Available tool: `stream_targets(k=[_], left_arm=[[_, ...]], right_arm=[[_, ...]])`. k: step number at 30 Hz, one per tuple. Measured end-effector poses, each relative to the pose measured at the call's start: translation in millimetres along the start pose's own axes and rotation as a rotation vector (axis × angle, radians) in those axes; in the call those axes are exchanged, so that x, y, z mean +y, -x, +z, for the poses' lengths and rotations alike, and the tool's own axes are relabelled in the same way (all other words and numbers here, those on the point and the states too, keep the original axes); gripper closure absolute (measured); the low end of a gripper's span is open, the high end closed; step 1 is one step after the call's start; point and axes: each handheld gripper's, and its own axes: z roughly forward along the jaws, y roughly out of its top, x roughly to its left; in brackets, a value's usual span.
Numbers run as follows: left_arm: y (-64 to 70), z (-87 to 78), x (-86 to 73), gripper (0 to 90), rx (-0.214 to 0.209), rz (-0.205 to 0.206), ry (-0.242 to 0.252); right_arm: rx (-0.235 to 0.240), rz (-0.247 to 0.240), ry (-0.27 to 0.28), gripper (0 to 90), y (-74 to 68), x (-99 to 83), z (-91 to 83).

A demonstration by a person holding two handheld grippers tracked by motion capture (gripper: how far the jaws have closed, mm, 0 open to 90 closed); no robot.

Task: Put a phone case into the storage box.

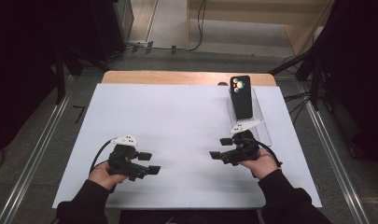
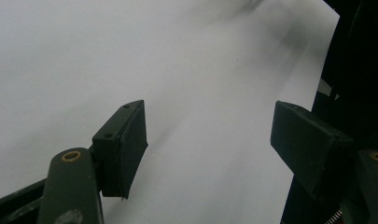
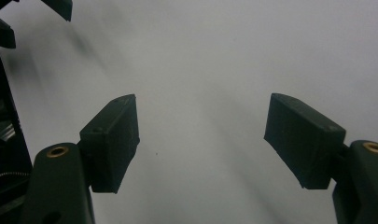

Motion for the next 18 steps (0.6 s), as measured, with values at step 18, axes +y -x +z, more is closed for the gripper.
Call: stream_targets(k=[18], left_arm=[[2.0,-2.5,-2.7,27.2,0.028,-0.005,0.012]], right_arm=[[-0.002,0.050,-0.001,24.1,6.6,-31.1,-27.0]])
